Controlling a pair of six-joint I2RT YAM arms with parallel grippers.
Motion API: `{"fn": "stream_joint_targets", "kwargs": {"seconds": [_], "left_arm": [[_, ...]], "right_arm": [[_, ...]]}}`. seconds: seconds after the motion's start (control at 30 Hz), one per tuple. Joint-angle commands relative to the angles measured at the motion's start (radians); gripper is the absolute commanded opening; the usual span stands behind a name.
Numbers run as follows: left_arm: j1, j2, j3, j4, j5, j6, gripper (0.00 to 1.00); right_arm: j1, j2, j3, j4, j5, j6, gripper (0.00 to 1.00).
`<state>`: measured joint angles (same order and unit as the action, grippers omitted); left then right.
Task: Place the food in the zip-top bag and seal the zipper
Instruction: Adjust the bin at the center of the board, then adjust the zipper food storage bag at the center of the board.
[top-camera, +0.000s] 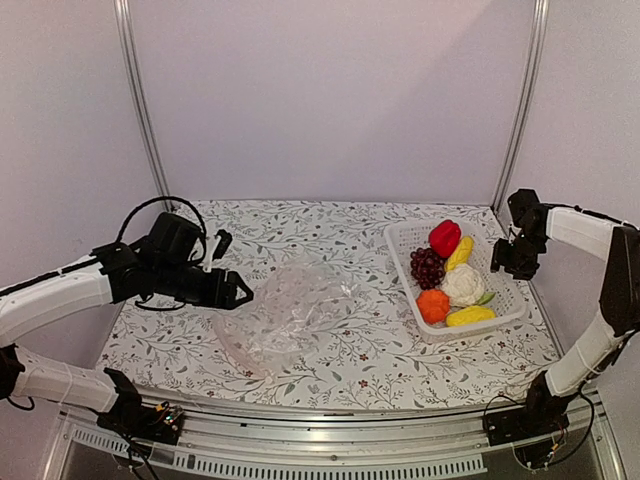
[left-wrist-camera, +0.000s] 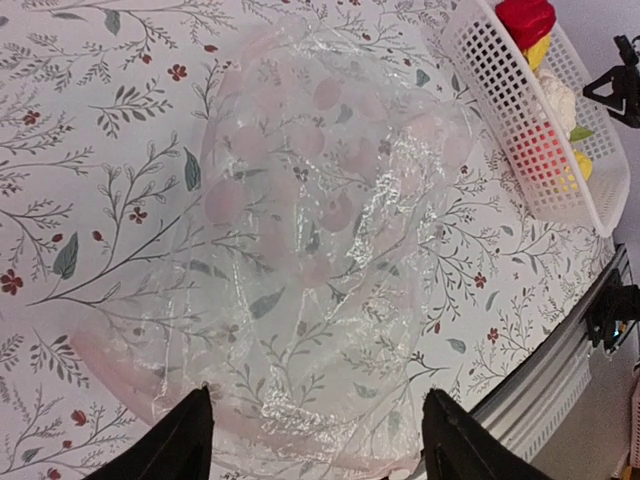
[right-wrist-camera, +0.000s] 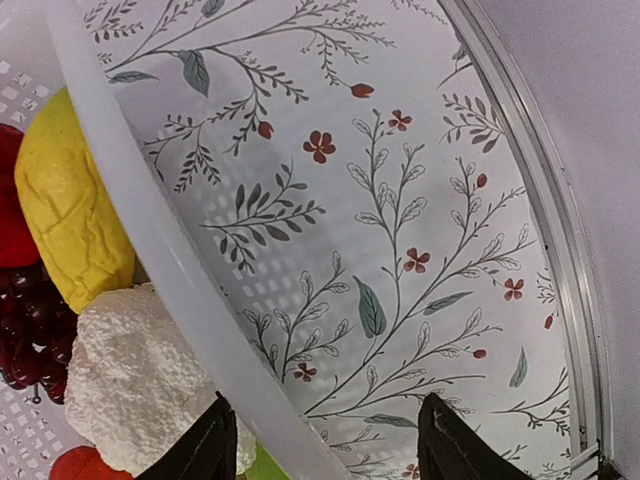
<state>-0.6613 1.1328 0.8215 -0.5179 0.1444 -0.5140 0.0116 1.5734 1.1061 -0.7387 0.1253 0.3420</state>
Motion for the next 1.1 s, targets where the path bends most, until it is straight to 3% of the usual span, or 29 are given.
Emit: {"fn": "stream_joint_targets", "kwargs": {"seconds": [0.0, 0.1, 0.3, 0.43, 0.53, 0.73, 0.87, 1.07], "left_arm": [[-0.028, -0.052, -0.018, -0.124, -0.009, 0.053, 0.71], [-0.031, -0.068, -0.038, -0.149, -0.006, 0.013, 0.70], [-0.035, -0.055, -0.086, -0.240, 0.061, -0.173, 0.67], [-0.037, -0.125, -0.194, -0.172, 0.129, -0.356, 0.70], [-0.040, -0.177, -0.260, -0.106, 0.141, -0.388, 0.72], [-0.078, -0.186, -0.363, 0.134, 0.262, -0.342, 0.76], [-0.121, -0.072, -0.357, 0.295, 0.335, -0.263, 0.83], [-0.207, 0.251, -0.070, 0.308, 0.328, 0.038, 0.83]], "right_arm": [[0.073, -0.091, 0.038, 0.037, -0.063, 0.023, 0.61], [0.239, -0.118, 0.117, 0.000, 0.014, -0.017, 0.65], [0.510, -0.094, 0.202, 0.024, -0.104, -0.052, 0.66], [0.687, -0.037, 0.257, 0.061, -0.179, -0.073, 0.66], [0.768, 0.002, 0.281, 0.077, -0.204, -0.099, 0.66], [0.802, 0.025, 0.282, 0.079, -0.253, -0.099, 0.66], [0.801, 0.002, 0.282, 0.068, -0.226, -0.115, 0.67], [0.801, -0.044, 0.254, 0.061, -0.198, -0.112, 0.69]]}}
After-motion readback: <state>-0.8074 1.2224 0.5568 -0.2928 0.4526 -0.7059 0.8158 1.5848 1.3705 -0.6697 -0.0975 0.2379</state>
